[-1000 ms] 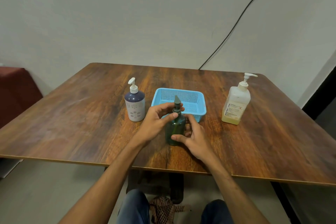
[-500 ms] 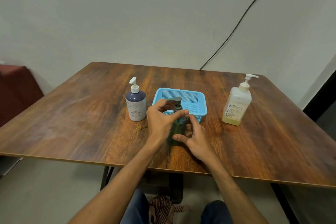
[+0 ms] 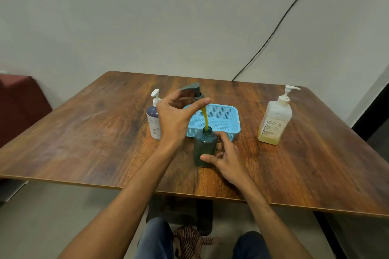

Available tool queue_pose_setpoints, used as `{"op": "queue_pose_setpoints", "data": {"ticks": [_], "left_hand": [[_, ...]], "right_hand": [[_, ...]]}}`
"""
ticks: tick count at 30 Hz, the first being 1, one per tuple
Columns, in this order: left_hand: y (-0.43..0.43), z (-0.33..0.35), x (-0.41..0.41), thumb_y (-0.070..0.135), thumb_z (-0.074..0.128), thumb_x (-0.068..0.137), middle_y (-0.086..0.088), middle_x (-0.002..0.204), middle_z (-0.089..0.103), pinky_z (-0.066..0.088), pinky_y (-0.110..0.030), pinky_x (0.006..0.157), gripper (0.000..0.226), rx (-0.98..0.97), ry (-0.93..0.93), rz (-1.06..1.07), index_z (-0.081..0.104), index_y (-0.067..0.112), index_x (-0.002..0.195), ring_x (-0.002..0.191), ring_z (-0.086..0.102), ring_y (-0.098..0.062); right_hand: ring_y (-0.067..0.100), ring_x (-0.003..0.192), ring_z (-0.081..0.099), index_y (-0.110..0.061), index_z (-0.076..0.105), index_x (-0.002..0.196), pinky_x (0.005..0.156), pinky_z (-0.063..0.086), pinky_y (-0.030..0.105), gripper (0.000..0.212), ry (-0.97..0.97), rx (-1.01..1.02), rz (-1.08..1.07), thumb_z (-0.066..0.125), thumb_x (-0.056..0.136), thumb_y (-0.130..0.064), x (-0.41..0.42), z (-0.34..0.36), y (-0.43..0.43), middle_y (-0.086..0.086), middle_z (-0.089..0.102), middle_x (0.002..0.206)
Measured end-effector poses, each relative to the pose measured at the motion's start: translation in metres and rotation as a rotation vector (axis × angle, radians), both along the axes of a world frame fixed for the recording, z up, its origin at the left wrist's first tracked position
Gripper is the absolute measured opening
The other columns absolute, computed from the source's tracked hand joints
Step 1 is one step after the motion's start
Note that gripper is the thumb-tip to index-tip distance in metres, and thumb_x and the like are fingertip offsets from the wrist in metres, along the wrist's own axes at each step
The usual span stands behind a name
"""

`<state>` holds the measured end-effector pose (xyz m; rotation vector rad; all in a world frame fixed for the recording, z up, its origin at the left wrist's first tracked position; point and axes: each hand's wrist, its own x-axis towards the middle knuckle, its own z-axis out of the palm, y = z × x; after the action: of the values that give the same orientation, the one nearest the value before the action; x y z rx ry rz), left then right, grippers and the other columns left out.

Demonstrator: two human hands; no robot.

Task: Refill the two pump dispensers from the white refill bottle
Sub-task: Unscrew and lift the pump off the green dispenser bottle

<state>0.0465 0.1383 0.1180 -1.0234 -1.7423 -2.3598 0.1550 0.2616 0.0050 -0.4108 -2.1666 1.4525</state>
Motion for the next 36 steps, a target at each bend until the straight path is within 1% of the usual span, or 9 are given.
{"op": "queue_pose_setpoints", "data": {"ticks": [3,7,10,14,18,20,22,31,36], "left_hand": [[-0.009,0.014,-0.006,0.014,0.088,0.07,-0.004,0.093,0.077,0.061,-0.041,0.083,0.037,0.089,-0.042,-0.01,0.074,0.007,0.103,0.089,0.075,-0.022],[-0.024,0.034,-0.011,0.001,0.084,0.072,-0.006,0.091,0.076,0.058,-0.029,0.081,0.038,0.183,-0.073,0.015,0.071,-0.006,0.108,0.088,0.074,-0.018],[-0.035,0.039,-0.02,0.0,0.084,0.073,-0.001,0.088,0.077,0.058,-0.03,0.083,0.032,0.217,-0.091,0.034,0.073,0.004,0.103,0.088,0.074,-0.018],[-0.049,0.021,-0.033,0.01,0.087,0.072,-0.006,0.094,0.078,0.059,-0.04,0.087,0.028,0.131,-0.087,0.042,0.077,0.017,0.097,0.092,0.074,-0.025],[-0.059,-0.008,-0.04,0.018,0.089,0.069,-0.013,0.099,0.077,0.061,-0.034,0.08,0.04,0.012,-0.108,0.09,0.075,0.007,0.104,0.093,0.074,-0.032],[-0.064,-0.022,-0.044,0.023,0.09,0.065,-0.011,0.101,0.077,0.06,-0.034,0.083,0.049,-0.036,-0.12,0.107,0.074,0.004,0.108,0.096,0.074,-0.028],[-0.068,-0.036,-0.049,0.018,0.089,0.067,-0.007,0.102,0.078,0.061,-0.038,0.085,0.047,-0.079,-0.147,0.132,0.075,0.005,0.109,0.098,0.074,-0.024],[-0.081,-0.077,-0.073,0.021,0.095,0.063,-0.009,0.084,0.076,0.063,-0.044,0.079,0.038,-0.213,-0.325,0.283,0.075,0.004,0.091,0.079,0.073,-0.02],[-0.082,-0.097,-0.088,0.031,0.093,0.064,-0.009,0.074,0.075,0.063,-0.047,0.074,0.034,-0.421,-0.34,0.329,0.075,0.006,0.08,0.07,0.074,-0.024]], "right_hand": [[0.012,0.111,0.066,-0.026,0.047,0.136,0.081,0.06,0.032,0.068,-0.002,0.017,-0.002,0.083,0.079,-0.018,0.0,-0.001,0.0,-0.005,0.063,0.131],[0.01,0.112,0.065,-0.028,0.045,0.137,0.082,0.06,0.032,0.071,-0.018,0.047,-0.015,0.084,0.078,-0.021,-0.001,-0.002,0.001,-0.007,0.061,0.133],[0.01,0.112,0.065,-0.027,0.045,0.139,0.081,0.059,0.029,0.073,-0.024,0.06,-0.019,0.085,0.078,-0.022,-0.001,-0.002,0.002,-0.008,0.061,0.132],[0.011,0.115,0.064,-0.028,0.044,0.14,0.087,0.06,0.037,0.075,-0.025,0.055,-0.018,0.085,0.078,-0.021,-0.002,-0.004,0.002,-0.007,0.06,0.135],[0.011,0.118,0.062,-0.032,0.042,0.141,0.09,0.059,0.043,0.076,-0.036,0.062,-0.021,0.084,0.078,-0.022,-0.002,-0.005,0.003,-0.009,0.058,0.137],[0.012,0.119,0.061,-0.032,0.04,0.143,0.09,0.058,0.045,0.079,-0.037,0.068,-0.022,0.084,0.078,-0.024,-0.002,-0.005,0.003,-0.008,0.057,0.139],[0.012,0.119,0.061,-0.031,0.04,0.144,0.09,0.059,0.045,0.08,-0.038,0.079,-0.024,0.084,0.078,-0.023,-0.002,-0.005,0.003,-0.008,0.057,0.139],[0.01,0.116,0.062,-0.029,0.039,0.146,0.088,0.06,0.042,0.081,-0.041,0.085,-0.032,0.084,0.079,-0.023,-0.001,-0.004,0.001,-0.011,0.055,0.138],[0.01,0.115,0.062,-0.029,0.039,0.145,0.088,0.06,0.039,0.08,-0.045,0.087,-0.039,0.083,0.079,-0.023,0.0,-0.002,-0.001,-0.013,0.054,0.138]]}}
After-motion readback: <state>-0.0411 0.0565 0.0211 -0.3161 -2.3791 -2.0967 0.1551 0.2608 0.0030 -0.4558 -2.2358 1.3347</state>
